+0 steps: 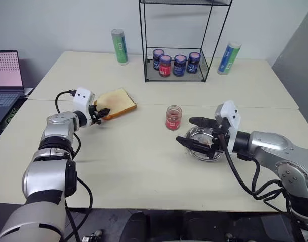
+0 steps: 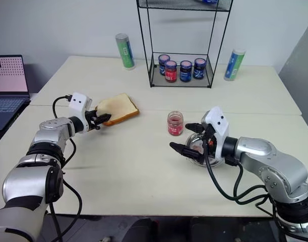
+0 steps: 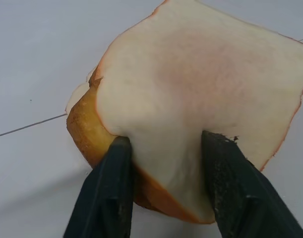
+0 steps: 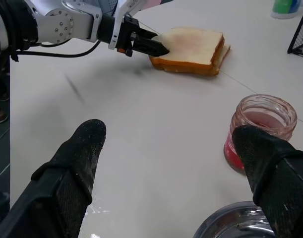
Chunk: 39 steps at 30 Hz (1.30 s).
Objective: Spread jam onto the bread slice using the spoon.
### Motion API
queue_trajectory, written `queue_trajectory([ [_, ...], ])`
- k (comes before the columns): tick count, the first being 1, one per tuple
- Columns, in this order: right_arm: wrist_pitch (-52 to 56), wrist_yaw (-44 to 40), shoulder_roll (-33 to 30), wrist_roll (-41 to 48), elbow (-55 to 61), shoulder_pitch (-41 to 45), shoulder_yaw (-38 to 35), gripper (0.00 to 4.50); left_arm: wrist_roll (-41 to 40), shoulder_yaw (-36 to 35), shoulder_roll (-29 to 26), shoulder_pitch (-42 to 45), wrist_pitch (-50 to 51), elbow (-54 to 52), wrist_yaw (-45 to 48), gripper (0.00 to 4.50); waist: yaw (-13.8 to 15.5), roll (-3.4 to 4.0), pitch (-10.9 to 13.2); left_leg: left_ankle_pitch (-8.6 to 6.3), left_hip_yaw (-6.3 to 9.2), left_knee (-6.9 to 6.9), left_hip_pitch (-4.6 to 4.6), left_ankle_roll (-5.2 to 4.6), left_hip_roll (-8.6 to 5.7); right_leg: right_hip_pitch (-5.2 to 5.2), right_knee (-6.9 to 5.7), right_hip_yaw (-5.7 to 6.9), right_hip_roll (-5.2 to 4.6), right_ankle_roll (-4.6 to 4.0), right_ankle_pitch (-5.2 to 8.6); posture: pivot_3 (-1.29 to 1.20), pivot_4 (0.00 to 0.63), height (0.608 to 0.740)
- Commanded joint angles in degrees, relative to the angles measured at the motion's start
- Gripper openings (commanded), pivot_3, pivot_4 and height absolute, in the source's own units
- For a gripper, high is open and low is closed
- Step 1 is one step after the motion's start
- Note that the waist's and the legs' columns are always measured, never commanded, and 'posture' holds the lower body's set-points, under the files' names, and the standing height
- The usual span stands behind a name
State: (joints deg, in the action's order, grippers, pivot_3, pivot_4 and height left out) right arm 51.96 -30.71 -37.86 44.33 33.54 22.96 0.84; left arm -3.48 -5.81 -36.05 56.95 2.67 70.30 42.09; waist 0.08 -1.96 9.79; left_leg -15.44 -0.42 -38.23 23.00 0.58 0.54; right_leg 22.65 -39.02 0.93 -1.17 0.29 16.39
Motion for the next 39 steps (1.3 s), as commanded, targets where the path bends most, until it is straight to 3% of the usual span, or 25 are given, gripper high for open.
queue_trajectory([
  [1,-1.4,0.5,0.4,-0.7,0.9,0.6,-1.6,4.50,-0.6,-1.4,-1.2,2.1,-2.2,-2.9,-0.3,1.04,-0.1,0.00,0.0,0.00,0.00,0.00,0.00,0.00,0.00,0.00,-0.01,0.00,0.00,0.00,0.00,0.00,0.150,0.740],
  [2,-1.5,0.4,0.4,-0.9,0.7,0.6,-1.7,4.50,-0.5,-1.4,-1.4,2.1,-2.3,-3.7,-0.2,0.86,-0.1,0.00,0.0,0.00,0.00,0.00,0.00,0.00,0.00,0.01,-0.01,0.00,0.00,0.00,0.00,0.00,0.150,0.740],
  [6,-1.7,0.0,-0.2,-1.2,0.5,0.2,-2.4,4.50,-3.1,-2.4,-1.7,1.9,-0.5,-10.4,3.9,0.86,-0.1,-0.03,0.0,0.00,0.00,0.01,0.02,0.00,0.01,0.03,0.01,0.00,0.00,0.00,0.00,0.00,0.150,0.740],
  [11,0.1,-1.8,-3.8,0.9,0.7,-1.7,-7.4,4.50,-15.0,-3.8,-3.8,-3.0,23.1,-35.4,16.5,0.86,-0.1,-0.12,0.1,0.01,0.00,-0.03,0.20,0.02,0.00,0.14,0.04,-0.02,0.00,0.00,0.00,0.00,0.150,0.740],
  [16,5.1,-4.2,-9.7,8.3,2.9,-7.7,-17.2,4.50,-33.3,-3.0,-12.4,-19.1,54.0,-65.1,27.0,0.86,-1.2,-0.02,0.0,0.03,-0.16,0.04,0.26,0.06,0.04,0.29,0.08,-0.23,0.00,0.00,0.04,0.00,0.150,0.740],
  [19,6.9,-2.7,-10.8,12.1,4.2,-11.3,-21.9,4.50,-39.2,-3.0,-14.3,-30.2,61.0,-76.9,26.8,0.86,-1.6,0.00,0.1,0.02,-0.13,0.10,0.19,0.04,0.08,0.31,0.01,-0.21,0.01,0.00,0.11,0.00,0.150,0.740],
  [22,7.7,-0.9,-11.1,13.8,5.2,-13.8,-24.8,4.50,-39.7,0.1,-15.7,-38.9,60.9,-85.5,26.7,0.86,-1.6,0.01,0.1,0.03,-0.08,0.12,0.00,0.05,0.09,0.16,-0.09,-0.17,0.03,-0.04,0.10,0.00,0.150,0.740],
  [27,8.0,2.5,-10.5,16.5,7.3,-16.8,-26.1,4.50,-33.5,7.7,-10.1,-40.4,53.4,-85.0,21.9,0.86,-0.6,0.09,0.1,0.07,-0.07,0.12,-0.55,-0.04,0.03,-0.47,0.03,-0.20,0.03,-0.03,0.12,0.00,0.150,0.740],
  [31,7.7,4.1,-10.5,17.1,8.1,-19.2,-26.5,4.50,-26.7,11.7,0.2,-34.8,46.6,-75.4,13.4,0.86,0.6,0.12,0.1,0.11,-0.09,0.04,-0.48,-0.10,-0.04,-0.46,0.05,-0.23,0.01,-0.01,0.11,0.00,0.150,0.740],
  [35,7.4,4.8,-11.1,17.4,8.4,-21.3,-27.9,4.50,-21.7,12.8,5.0,-32.3,41.6,-69.4,8.4,0.86,0.7,0.04,0.0,0.11,-0.08,-0.02,-0.27,-0.11,-0.05,-0.36,0.08,-0.22,0.02,0.06,0.04,0.00,0.150,0.740],
  [39,6.9,5.3,-11.3,17.6,8.6,-22.3,-28.3,4.50,-21.5,13.9,5.9,-31.7,41.4,-68.4,10.1,0.86,0.3,0.04,0.0,0.10,-0.09,0.05,-0.24,-0.12,-0.03,-0.31,0.09,-0.22,0.03,0.06,0.04,0.00,0.150,0.740],
])
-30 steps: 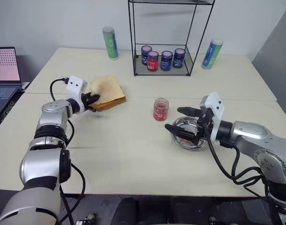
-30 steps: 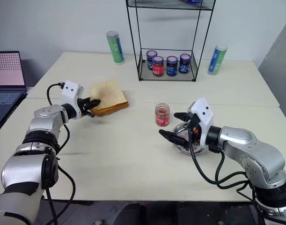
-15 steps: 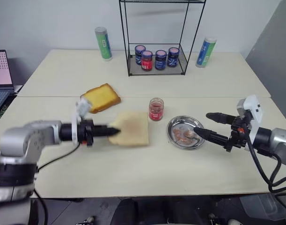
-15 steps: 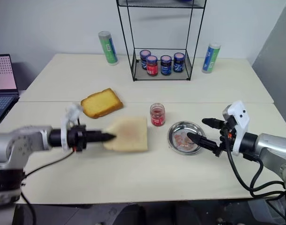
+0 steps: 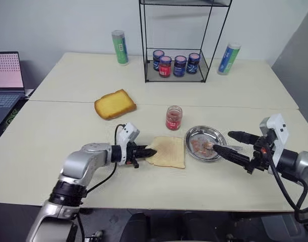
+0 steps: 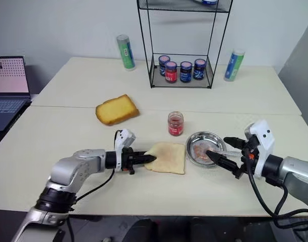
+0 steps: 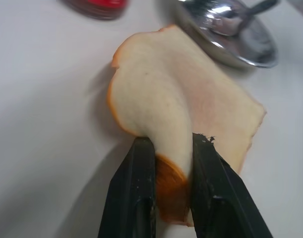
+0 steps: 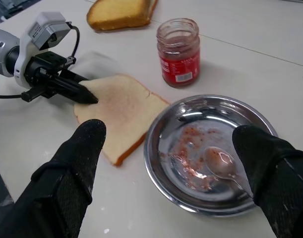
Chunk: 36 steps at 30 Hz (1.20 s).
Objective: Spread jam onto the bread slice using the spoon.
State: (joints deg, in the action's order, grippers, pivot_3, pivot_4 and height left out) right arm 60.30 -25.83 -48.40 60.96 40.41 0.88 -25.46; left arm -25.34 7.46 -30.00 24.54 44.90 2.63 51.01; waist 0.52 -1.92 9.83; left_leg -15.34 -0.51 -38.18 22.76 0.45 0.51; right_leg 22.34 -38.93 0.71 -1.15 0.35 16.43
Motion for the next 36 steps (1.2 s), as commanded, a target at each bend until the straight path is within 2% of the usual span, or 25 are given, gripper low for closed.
queue_trajectory([
  [1,-1.5,0.5,-0.8,0.9,1.7,-0.3,-2.0,4.50,0.9,1.2,-0.4,0.6,-0.8,-0.7,1.2,0.86,-0.2,0.01,0.0,0.00,0.02,0.02,-0.01,0.00,0.01,0.00,0.00,0.01,0.01,0.00,0.00,0.00,0.150,0.740],
  [4,-1.7,0.7,-1.0,1.0,1.6,-0.6,-2.2,4.50,0.9,1.2,-1.5,-0.2,0.0,-2.2,1.8,0.86,-0.2,0.02,0.0,0.00,0.03,0.03,-0.03,0.00,0.01,-0.01,-0.02,0.02,0.01,0.00,0.00,0.00,0.150,0.740],
  [9,-2.1,0.8,-1.4,1.0,1.6,-2.0,-3.2,4.50,-0.4,-0.2,-6.4,-3.6,2.2,-7.2,3.8,0.86,-0.6,0.03,0.0,0.00,0.02,0.07,-0.04,0.00,0.02,-0.01,0.00,0.02,0.01,0.00,0.01,0.00,0.150,0.740],
  [13,-2.5,1.0,-1.3,1.0,1.4,-2.9,-3.3,4.50,-0.4,-0.8,-7.7,-3.5,1.9,-7.0,3.6,0.86,-0.6,0.03,0.0,0.00,0.04,0.08,-0.06,0.00,0.02,-0.02,-0.01,0.04,0.02,0.00,0.02,0.00,0.150,0.740],
  [19,-3.1,0.8,-1.0,0.2,0.8,-3.5,-2.3,4.50,1.8,-0.3,-5.6,-1.9,-0.8,-3.7,1.5,1.92,-0.5,0.03,0.0,0.00,0.03,0.06,-0.06,0.00,0.01,-0.03,-0.01,0.04,0.01,0.01,0.02,0.00,0.150,0.740],
  [22,-3.1,0.6,-1.0,0.5,0.6,-5.1,-3.5,4.50,0.9,-1.8,-6.8,-2.4,0.3,-4.3,2.0,2.58,-0.5,0.03,0.0,0.00,0.03,0.06,-0.05,0.00,0.01,-0.03,0.00,0.03,0.01,0.01,0.02,0.00,0.150,0.740],
  [27,-3.4,1.4,1.1,2.0,0.5,-10.8,-7.2,4.50,-1.0,-3.4,-13.2,-5.5,4.4,-9.2,4.5,3.63,-0.7,0.03,0.0,0.00,0.02,0.10,-0.08,0.01,0.04,-0.02,-0.02,0.02,0.02,0.01,0.02,0.00,0.150,0.740],
  [30,-3.5,3.7,5.5,6.0,-0.1,-15.9,-11.2,4.50,6.7,1.0,-21.9,-8.9,-2.4,-12.5,6.1,4.33,-0.7,0.06,0.0,0.00,0.05,0.15,-0.10,0.01,0.06,-0.02,0.00,0.05,0.04,0.01,0.04,0.00,0.150,0.740],
  [31,-3.7,5.2,7.4,7.7,-0.4,-17.4,-11.9,4.50,9.0,1.3,-23.3,-9.0,-6.1,-12.8,5.8,4.33,-0.7,0.14,-0.1,0.00,0.02,0.17,-0.15,0.01,0.07,-0.04,0.00,0.02,0.04,0.00,0.04,0.00,0.150,0.740],
  [33,-4.2,7.8,10.5,10.2,-0.6,-19.6,-12.3,4.50,9.3,-0.4,-21.8,-7.2,-10.5,-12.8,4.3,4.33,-0.5,0.22,-0.1,0.00,-0.05,0.19,-0.23,0.01,0.06,-0.07,-0.01,-0.06,0.02,0.00,0.04,0.00,0.150,0.740],
  [36,-6.3,15.3,18.2,12.7,-3.6,-19.8,-10.3,4.50,0.4,-4.8,-10.5,0.4,-7.8,-16.8,0.3,4.33,0.4,0.18,-0.1,0.00,-0.04,0.11,-0.16,0.01,0.07,-0.08,0.03,-0.03,-0.01,0.25,0.19,0.00,0.150,0.740],
])
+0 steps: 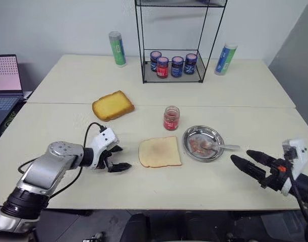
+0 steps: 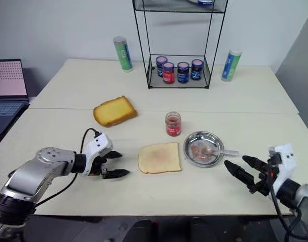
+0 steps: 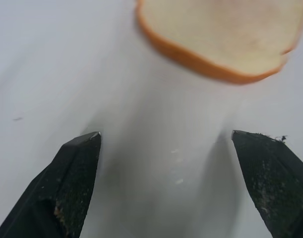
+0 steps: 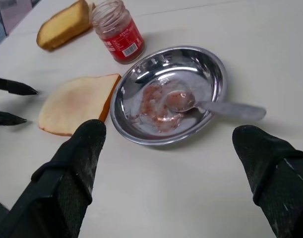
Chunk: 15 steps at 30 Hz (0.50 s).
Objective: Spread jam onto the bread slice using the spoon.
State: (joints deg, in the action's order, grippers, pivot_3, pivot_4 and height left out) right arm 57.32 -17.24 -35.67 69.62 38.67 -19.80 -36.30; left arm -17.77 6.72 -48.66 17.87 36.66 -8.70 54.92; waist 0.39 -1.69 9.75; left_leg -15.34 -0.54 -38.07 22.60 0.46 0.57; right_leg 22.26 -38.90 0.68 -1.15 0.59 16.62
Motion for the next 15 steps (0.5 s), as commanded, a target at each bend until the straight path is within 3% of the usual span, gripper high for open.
queue_trajectory([
  [1,-4.1,9.9,8.1,4.1,-3.2,1.8,1.5,4.50,-6.8,-3.1,9.9,8.2,-1.3,-7.0,-3.2,4.33,0.9,-0.08,0.0,0.03,0.01,-0.11,0.12,-0.05,0.03,-0.01,0.01,0.12,-0.05,0.01,0.00,0.00,0.150,0.740],
  [6,-8.3,21.8,19.0,5.1,-9.3,7.1,5.8,4.50,-1.2,3.6,12.3,7.8,-10.7,-10.0,-0.6,4.33,-0.6,0.03,-0.1,0.03,-0.36,-0.08,0.15,-0.05,-0.02,0.02,0.07,-0.23,-0.08,-0.16,-0.17,0.00,0.150,0.740],
  [15,-13.0,26.5,25.7,3.8,-17.2,15.7,9.9,4.50,1.4,6.0,13.2,6.6,-15.8,-7.4,0.9,4.33,-0.8,0.14,-0.1,0.04,-0.26,0.07,0.01,-0.05,0.10,0.10,-0.08,-0.12,0.11,-0.17,-0.14,0.00,0.150,0.740],
])
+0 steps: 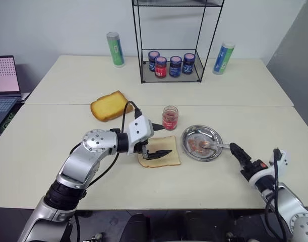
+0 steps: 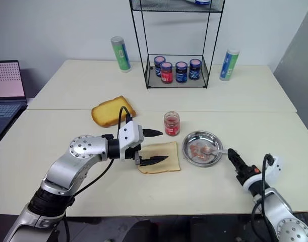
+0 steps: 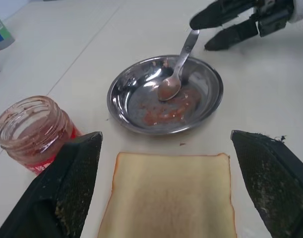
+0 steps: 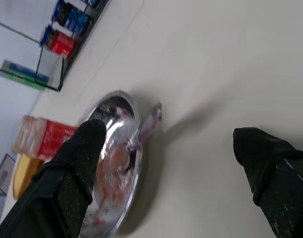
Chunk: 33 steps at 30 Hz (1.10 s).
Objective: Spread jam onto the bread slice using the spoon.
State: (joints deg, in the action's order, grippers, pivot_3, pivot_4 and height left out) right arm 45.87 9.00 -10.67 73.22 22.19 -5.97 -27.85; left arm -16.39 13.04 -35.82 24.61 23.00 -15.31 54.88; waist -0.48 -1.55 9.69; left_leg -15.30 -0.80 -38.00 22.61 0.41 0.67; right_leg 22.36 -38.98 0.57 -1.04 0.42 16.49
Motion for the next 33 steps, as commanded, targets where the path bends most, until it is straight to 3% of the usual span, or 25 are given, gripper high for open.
queue_trajectory([
  [1,-1.9,0.2,1.0,-0.4,-1.5,2.5,2.1,4.50,0.0,-0.1,0.4,-0.3,-2.4,-0.9,1.2,4.33,0.0,0.00,0.0,0.00,-0.01,-0.01,0.01,0.00,-0.01,0.00,0.01,0.00,-0.01,0.05,0.03,0.00,0.150,0.740],
  [9,-4.5,0.6,3.4,0.1,-4.1,4.9,3.4,4.50,0.8,0.2,0.6,-0.6,-3.1,-0.9,1.4,4.33,-0.1,0.00,0.0,0.00,-0.01,0.00,0.00,0.00,0.00,-0.01,0.02,-0.01,-0.01,-0.05,-0.03,0.00,0.150,0.740],
  [30,-8.9,0.5,4.9,0.5,-6.6,6.6,3.7,0.18,1.2,-0.3,0.6,-0.5,-2.3,-0.7,1.0,4.35,-0.4,0.02,0.0,0.00,0.01,0.00,0.00,0.00,0.00,-0.03,0.03,0.01,-0.03,-0.05,-0.03,0.00,0.150,0.740],
  [33,-9.1,0.9,4.7,1.1,-6.1,6.7,3.4,0.08,1.2,-0.2,0.8,-0.6,-2.2,-0.7,0.8,4.35,-0.4,0.02,0.0,0.00,0.01,0.00,-0.01,0.00,-0.01,-0.03,0.03,0.01,-0.03,-0.04,-0.03,0.00,0.150,0.740],
])
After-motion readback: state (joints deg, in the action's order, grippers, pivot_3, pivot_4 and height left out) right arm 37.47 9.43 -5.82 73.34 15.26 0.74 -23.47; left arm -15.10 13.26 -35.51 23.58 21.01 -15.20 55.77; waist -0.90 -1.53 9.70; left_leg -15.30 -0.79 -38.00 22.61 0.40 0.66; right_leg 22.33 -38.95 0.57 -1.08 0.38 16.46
